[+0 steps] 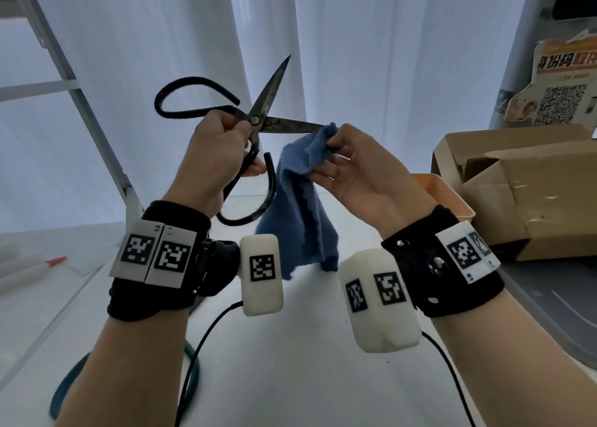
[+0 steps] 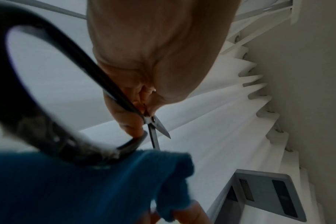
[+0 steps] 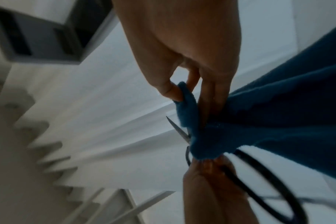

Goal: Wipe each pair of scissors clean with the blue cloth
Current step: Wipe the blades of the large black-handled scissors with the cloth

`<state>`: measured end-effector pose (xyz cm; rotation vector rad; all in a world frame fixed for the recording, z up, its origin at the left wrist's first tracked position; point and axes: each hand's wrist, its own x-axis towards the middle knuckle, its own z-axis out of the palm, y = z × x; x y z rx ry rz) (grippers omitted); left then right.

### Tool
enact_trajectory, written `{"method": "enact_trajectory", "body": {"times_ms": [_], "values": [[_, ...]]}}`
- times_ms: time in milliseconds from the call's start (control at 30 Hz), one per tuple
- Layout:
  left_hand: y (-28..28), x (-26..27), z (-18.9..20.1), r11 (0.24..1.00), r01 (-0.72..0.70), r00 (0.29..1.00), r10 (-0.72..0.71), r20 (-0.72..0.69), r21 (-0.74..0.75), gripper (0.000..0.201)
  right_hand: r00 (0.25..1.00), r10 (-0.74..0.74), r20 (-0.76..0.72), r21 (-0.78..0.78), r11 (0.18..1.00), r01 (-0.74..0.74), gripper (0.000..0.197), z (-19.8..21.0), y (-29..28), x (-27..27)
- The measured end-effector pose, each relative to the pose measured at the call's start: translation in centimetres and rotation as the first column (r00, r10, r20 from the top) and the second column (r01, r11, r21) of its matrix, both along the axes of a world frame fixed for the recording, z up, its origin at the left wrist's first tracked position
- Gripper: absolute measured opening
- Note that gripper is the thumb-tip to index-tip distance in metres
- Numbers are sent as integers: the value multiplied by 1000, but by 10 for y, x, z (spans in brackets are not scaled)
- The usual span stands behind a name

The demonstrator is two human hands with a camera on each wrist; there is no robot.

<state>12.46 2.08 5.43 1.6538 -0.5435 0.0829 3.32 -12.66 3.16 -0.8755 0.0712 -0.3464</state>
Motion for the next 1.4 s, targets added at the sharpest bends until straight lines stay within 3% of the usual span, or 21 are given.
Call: {"method": "enact_trajectory", "body": {"times_ms": [167, 333, 400, 567, 767, 1000, 1100, 1400], "values": [[-10, -12, 1, 991, 110, 994, -111, 9, 70, 14, 997, 73, 1, 60, 996, -72, 42, -2, 3, 4], [-21, -22, 0, 974, 189, 980, -195, 38, 122, 18, 995, 90, -45, 93, 992, -85, 11, 1, 8, 1], [-23, -25, -1, 971, 198, 977, -207, 54, 134, 17, 994, 95, -60, 98, 991, -89, 7, 0, 8, 0], [-24, -24, -3, 968, 196, 975, -209, 74, 156, 20, 996, -54, -77, -4, 999, 53, 2, -3, 9, 3], [-20, -18, -2, 974, 162, 983, -173, 56, 158, 19, 991, -122, -56, -20, 992, 121, 8, -6, 10, 10], [-24, -21, -3, 971, 173, 981, -185, 60, 165, 16, 996, -23, -81, 171, 985, 37, 2, -4, 14, 6], [-24, -21, -3, 973, 161, 982, -174, 67, 165, 18, 994, -52, -92, 175, 982, 68, 15, -6, 15, 8], [-23, -22, -4, 968, 171, 981, -185, 58, 183, 16, 994, -39, -103, 157, 986, 55, 5, -2, 8, 4]]}}
